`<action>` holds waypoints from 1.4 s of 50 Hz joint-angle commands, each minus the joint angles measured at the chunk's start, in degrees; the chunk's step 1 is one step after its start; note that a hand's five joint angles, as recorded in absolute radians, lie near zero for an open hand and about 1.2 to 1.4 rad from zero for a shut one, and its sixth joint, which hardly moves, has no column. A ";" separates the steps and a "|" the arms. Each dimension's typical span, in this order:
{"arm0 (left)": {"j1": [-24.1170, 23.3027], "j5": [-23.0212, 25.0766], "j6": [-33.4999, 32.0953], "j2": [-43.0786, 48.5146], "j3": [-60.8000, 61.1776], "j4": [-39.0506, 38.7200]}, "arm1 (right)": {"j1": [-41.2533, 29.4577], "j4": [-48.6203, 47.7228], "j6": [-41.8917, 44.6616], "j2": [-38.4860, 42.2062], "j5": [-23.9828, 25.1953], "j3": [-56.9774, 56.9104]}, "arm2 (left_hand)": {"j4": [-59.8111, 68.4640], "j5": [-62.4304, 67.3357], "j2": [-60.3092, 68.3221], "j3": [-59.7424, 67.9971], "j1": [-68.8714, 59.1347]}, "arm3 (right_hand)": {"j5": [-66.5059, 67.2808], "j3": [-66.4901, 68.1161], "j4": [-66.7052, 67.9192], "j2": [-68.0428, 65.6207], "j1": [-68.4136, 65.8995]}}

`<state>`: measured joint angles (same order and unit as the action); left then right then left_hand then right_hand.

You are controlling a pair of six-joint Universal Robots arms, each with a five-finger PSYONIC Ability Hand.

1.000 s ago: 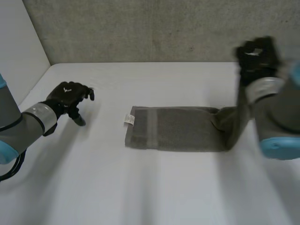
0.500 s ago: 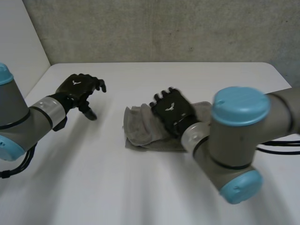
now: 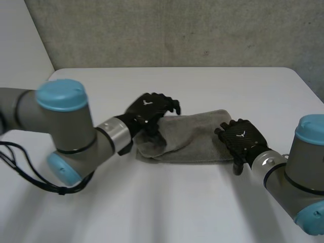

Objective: Fold the towel.

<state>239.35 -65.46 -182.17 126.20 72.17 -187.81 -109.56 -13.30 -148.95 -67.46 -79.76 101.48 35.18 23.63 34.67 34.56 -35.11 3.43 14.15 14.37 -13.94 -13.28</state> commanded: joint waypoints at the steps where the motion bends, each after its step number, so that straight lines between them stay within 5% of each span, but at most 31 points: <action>1: -3.01 -1.25 1.38 7.64 -5.89 0.08 | 0.31 -3.49 0.06 0.57 -0.23 1.27 | -1.42 0.14 -0.91 -0.80 1.35 | -3.43 -4.15 -4.37 3.94 3.28; 14: 0.32 -16.71 -6.09 17.15 -14.00 0.52 | 0.75 -10.69 0.15 3.56 -1.28 3.37 | -1.25 0.31 -0.74 -0.63 1.18 | 10.42 9.71 9.49 -9.91 -10.57; 21: 1.47 -16.90 -5.57 15.48 -11.09 0.96 | 0.66 -11.40 0.06 7.52 -1.72 1.97 | -1.58 -0.03 -1.08 -0.97 1.52 | 19.36 18.65 18.43 -18.85 -19.51; 31: 1.38 -16.81 -5.13 13.37 -7.58 0.96 | 1.36 -11.22 -0.29 8.75 -8.84 0.12 | -2.09 -0.53 -1.58 -1.47 2.02 | 66.53 65.82 65.60 -66.02 -66.68; 44: 1.21 -16.11 -4.07 6.61 -1.34 0.78 | 3.12 -9.38 -2.05 4.88 -8.84 0.12 | -10.48 -8.92 -9.97 -9.86 10.41 | 66.57 65.85 65.63 -66.06 -66.72; 45: 1.21 -16.11 -3.99 5.91 -1.16 0.78 | 3.12 -8.33 -1.96 4.88 -8.75 0.38 | -12.66 -11.11 -12.16 -12.05 12.60 | 47.47 46.76 46.54 -46.96 -47.62; 46: 1.21 -16.11 -3.98 5.90 -1.16 0.78 | 3.12 -8.32 -1.96 4.88 -8.75 0.39 | -12.69 -11.13 -12.18 -12.07 12.62 | 47.28 46.57 46.35 -46.77 -47.43; 47: 1.30 -16.11 -3.98 5.29 -0.98 0.78 | 3.12 -7.71 -2.14 4.88 -8.23 0.82 | -14.35 -12.80 -13.84 -13.73 14.28 | 19.64 18.93 18.71 -19.13 -19.79; 48: 1.38 -16.11 -3.90 4.85 -0.81 0.78 | 3.12 -7.53 -2.31 4.79 -7.70 1.17 | -16.20 -14.65 -15.69 -15.58 16.13 | 12.20 11.49 11.27 -11.69 -12.35; 59: 2.17 -16.11 -3.81 3.79 -0.72 0.78 | 3.30 -7.36 -10.82 1.80 3.37 3.55 | -16.56 -15.00 -16.05 -15.94 16.49 | 12.46 11.75 11.53 -11.95 -12.61; 70: 2.09 -16.11 -3.81 4.05 -0.63 0.78 | 2.77 -10.07 -11.28 6.36 3.82 1.80 | -16.56 -15.00 -16.05 -15.94 16.49 | 31.58 30.87 30.65 -31.07 -31.73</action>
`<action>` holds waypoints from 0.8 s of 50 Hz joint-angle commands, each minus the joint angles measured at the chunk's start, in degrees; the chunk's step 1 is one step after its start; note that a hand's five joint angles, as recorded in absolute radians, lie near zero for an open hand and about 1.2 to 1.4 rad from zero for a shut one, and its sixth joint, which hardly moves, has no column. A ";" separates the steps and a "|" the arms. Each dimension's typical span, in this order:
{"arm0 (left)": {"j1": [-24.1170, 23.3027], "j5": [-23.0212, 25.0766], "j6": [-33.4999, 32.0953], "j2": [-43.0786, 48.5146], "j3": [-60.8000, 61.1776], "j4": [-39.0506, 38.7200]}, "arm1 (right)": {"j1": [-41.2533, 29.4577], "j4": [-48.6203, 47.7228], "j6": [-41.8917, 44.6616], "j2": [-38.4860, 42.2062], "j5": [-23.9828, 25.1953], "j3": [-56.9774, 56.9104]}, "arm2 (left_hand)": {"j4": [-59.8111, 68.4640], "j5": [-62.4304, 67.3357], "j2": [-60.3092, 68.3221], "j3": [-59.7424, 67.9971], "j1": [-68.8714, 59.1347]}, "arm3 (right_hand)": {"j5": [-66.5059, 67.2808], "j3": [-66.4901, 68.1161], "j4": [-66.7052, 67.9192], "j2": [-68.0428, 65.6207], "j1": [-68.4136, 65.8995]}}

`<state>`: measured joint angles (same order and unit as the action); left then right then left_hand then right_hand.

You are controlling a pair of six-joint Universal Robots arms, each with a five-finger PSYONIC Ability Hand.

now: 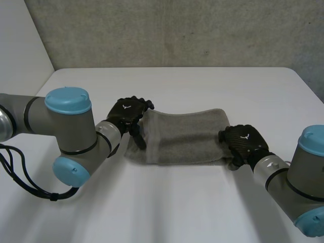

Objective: Fold the towel.

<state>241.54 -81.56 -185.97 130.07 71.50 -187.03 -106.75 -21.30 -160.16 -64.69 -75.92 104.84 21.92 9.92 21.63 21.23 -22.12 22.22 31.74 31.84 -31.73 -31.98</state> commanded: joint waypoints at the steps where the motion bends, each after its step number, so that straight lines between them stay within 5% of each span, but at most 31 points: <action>1: -0.10 0.00 0.00 0.18 0.13 0.00 | -0.04 -2.60 0.02 4.39 -0.20 -2.00 | -3.30 -1.30 -3.00 -2.61 3.49 | 18.18 18.66 18.56 -18.67 -18.42; 6: -0.10 0.00 0.00 0.01 0.13 0.09 | 0.57 -2.61 1.24 4.84 -2.99 -3.32 | -3.13 -1.13 -2.83 -2.44 3.32 | 47.72 48.20 48.10 -48.21 -47.96; 12: 0.60 0.00 0.00 -1.48 1.01 0.09 | 0.22 -2.34 7.22 0.03 -14.50 -3.32 | -2.96 -0.96 -2.66 -2.27 3.15 | 47.78 48.26 48.16 -48.27 -48.02; 22: 1.30 -0.09 0.08 -6.14 0.22 0.18 | -8.39 2.40 8.37 -4.30 -6.70 -11.41 | -3.13 -1.13 -2.83 -2.44 3.32 | 47.78 48.26 48.16 -48.27 -48.02; 30: 3.24 -0.18 2.72 -10.19 0.04 0.00 | -20.78 10.31 12.06 3.61 -4.06 -23.19 | -3.30 -1.30 -3.00 -2.61 3.49 | 47.78 48.26 48.16 -48.27 -48.02; 36: 4.20 -0.09 6.94 -10.89 -0.05 -0.18 | -26.94 16.73 22.52 10.82 2.18 -25.29 | -3.30 -1.30 -3.00 -2.61 3.49 | 47.78 48.26 48.16 -48.27 -48.02; 37: 4.29 -0.09 7.37 -10.89 -0.05 -0.26 | -27.02 17.25 24.52 11.08 2.44 -24.95 | -3.13 -1.13 -2.83 -2.44 3.32 | 42.35 42.82 42.73 -42.84 -42.59; 38: 4.29 -0.09 7.64 -10.80 -0.13 -0.18 | -26.85 17.26 25.15 10.91 2.09 -24.51 | -3.30 -1.30 -3.00 -2.60 3.49 | 10.65 11.13 11.03 -11.14 -10.89; 39: 4.29 -0.09 7.64 -10.80 -0.14 -0.18 | -26.85 17.26 25.16 10.90 2.09 -24.50 | -3.30 -1.30 -3.00 -2.61 3.49 | 10.34 10.81 10.71 -10.82 -10.58; 40: 4.20 -0.09 7.64 -10.63 0.04 -0.18 | -26.85 17.08 24.90 10.47 1.48 -23.81 | -3.30 -1.30 -3.00 -2.61 3.49 | -22.22 -21.74 -21.84 21.73 21.98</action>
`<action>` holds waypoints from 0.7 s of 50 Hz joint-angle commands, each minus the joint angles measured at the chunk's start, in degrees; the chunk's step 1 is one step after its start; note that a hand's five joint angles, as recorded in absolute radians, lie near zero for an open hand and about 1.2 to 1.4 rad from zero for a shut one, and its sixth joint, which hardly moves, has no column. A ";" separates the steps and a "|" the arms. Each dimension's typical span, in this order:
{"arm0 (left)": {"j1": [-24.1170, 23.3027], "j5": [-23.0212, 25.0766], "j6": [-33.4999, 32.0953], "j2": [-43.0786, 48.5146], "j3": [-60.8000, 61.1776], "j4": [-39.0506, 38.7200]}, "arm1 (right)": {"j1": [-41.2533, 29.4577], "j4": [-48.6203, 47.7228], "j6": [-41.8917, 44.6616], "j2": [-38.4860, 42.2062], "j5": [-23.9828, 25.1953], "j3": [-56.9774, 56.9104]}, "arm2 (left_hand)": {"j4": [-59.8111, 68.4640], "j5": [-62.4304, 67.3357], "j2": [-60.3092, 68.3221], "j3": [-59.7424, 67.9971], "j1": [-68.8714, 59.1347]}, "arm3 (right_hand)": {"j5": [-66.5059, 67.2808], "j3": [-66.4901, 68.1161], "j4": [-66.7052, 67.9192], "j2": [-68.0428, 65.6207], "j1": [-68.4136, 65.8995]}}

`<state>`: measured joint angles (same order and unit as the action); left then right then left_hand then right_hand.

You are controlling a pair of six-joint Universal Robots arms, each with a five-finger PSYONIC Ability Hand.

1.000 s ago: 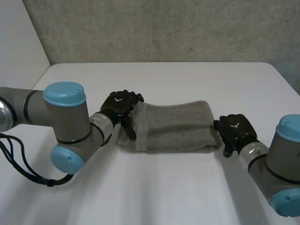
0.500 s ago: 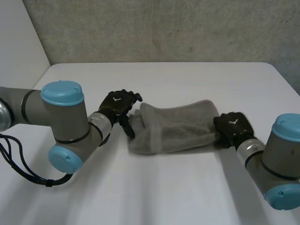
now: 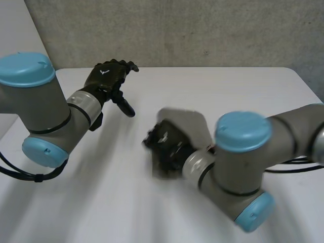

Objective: Fold the towel.

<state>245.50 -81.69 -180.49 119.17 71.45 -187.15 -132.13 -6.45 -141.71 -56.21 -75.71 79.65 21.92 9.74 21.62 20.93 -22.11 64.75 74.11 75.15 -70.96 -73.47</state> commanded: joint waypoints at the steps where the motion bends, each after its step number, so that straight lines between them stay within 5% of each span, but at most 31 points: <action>1: 0.16 0.13 2.08 0.53 0.10 -0.05 | -1.38 1.97 5.58 1.11 0.14 2.00 | -3.30 -1.11 -3.00 -2.30 3.49 | -64.75 -64.11 -65.15 60.96 63.47; 10: -0.81 0.13 2.34 2.12 0.01 -0.23 | 4.60 -0.50 -2.69 -6.98 -2.16 6.84 | -3.30 -1.11 -3.00 -2.30 3.49 | -64.75 -64.11 -65.15 60.96 63.47; 18: -4.24 0.04 7.17 4.67 -0.52 -0.41 | 13.65 -0.67 -19.57 -11.73 -1.89 7.28 | -3.13 -0.94 -2.83 -2.14 3.32 | -64.75 -64.11 -65.15 60.96 63.47; 23: -7.83 -0.39 9.98 7.65 -1.66 -0.41 | 16.19 2.39 -26.77 -6.56 -0.05 4.56 | -2.96 -0.78 -2.66 -1.97 3.15 | -64.75 -64.11 -65.15 60.96 63.47; 35: -13.20 -0.66 9.46 14.16 -2.54 -0.58 | 17.60 4.95 -27.48 1.37 0.92 2.36 | -2.46 -0.27 -2.15 -1.46 2.64 | -64.75 -64.11 -65.15 60.96 63.47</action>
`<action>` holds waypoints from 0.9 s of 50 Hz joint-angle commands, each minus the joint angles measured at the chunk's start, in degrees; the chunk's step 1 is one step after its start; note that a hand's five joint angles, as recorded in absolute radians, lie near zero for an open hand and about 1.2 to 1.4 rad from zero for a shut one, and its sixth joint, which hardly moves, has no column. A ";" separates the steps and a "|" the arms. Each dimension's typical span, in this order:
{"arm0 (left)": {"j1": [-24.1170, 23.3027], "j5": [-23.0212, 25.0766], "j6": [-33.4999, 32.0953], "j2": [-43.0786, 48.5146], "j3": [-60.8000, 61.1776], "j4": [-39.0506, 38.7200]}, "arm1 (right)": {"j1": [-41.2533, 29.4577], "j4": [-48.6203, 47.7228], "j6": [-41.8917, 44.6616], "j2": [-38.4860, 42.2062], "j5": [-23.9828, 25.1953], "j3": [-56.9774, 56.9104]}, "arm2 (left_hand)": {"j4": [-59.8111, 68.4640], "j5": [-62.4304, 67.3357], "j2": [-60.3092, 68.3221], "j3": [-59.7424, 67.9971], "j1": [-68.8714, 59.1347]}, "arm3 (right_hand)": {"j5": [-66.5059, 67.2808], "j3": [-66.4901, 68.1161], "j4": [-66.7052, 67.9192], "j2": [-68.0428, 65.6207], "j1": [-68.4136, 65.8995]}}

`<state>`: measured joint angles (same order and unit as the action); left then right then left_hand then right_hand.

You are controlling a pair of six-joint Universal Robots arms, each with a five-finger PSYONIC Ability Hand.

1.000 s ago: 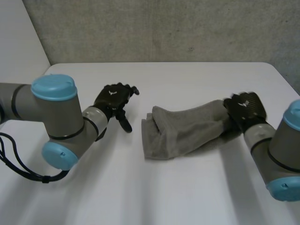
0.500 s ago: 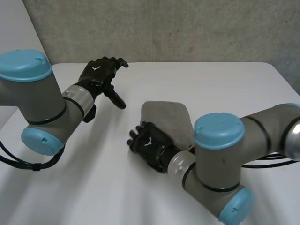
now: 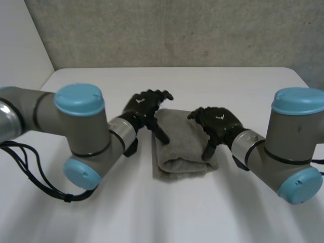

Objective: Fold the towel.

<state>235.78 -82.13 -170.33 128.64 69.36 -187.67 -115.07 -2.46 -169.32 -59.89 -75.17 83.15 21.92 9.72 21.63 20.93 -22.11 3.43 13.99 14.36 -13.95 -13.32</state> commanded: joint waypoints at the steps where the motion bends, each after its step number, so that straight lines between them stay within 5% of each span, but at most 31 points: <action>1: -4.01 -0.23 -0.88 5.29 -0.10 -0.07 | 0.55 0.88 0.13 5.66 0.38 -1.15 | -2.46 -0.26 -2.16 -1.46 2.64 | -3.43 -3.99 -4.36 3.95 3.32; 19: -0.41 -3.13 -6.85 1.26 3.06 0.64 | 1.69 0.88 -0.04 3.56 1.08 -1.59 | -2.62 -0.43 -2.33 -1.63 2.81 | -3.43 -3.99 -4.36 3.95 3.32; 30: -0.15 -2.95 -7.12 -16.58 2.98 2.22 | 4.68 1.67 -4.79 -17.45 0.20 -0.62 | -6.16 -3.96 -5.86 -5.16 6.34 | -3.43 -3.99 -4.36 3.95 3.32; 35: 5.02 -3.13 -7.21 -27.72 2.89 7.92 | 10.46 7.10 -9.62 -28.24 -6.37 -1.76 | -6.16 -3.96 -5.86 -5.16 6.34 | -3.43 -3.99 -4.36 3.95 3.32; 45: 13.29 -2.95 -7.73 -35.04 3.41 20.13 | 12.50 13.71 -6.99 -32.65 -9.03 0.42 | -5.48 -3.28 -5.19 -4.49 5.67 | -3.43 -3.99 -4.36 3.95 3.32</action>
<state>244.63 -85.17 -177.90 96.46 72.15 -174.58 -103.24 8.62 -178.45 -91.76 -83.63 81.81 18.78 6.86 18.36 18.45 -19.08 3.43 13.99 14.35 -13.95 -12.79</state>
